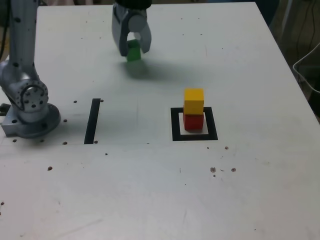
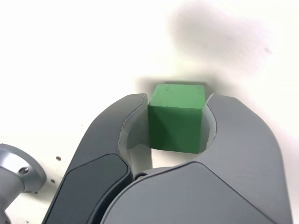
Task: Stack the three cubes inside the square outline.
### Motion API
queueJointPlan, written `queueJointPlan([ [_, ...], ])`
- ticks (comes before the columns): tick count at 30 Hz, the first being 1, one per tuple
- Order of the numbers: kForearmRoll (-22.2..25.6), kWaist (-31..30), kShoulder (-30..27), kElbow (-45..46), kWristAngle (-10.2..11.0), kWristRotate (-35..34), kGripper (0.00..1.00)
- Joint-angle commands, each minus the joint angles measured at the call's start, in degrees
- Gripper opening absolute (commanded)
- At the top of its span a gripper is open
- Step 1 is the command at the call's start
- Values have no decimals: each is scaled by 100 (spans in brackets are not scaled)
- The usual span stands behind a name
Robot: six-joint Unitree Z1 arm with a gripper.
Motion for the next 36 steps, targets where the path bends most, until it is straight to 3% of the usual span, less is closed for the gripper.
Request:
queueJointPlan([
  [1, 164, -236, -173, -195, 16, -48, 13],
  [10, 839, -1193, -587, -753, 56, -517, 13],
  [25, 1591, -2911, -740, -1239, 145, -2128, 13],
  [30, 1679, -3380, -778, -1314, 16, -2507, 13],
  [36, 1702, -3759, -782, -1455, -279, -2742, 13],
])
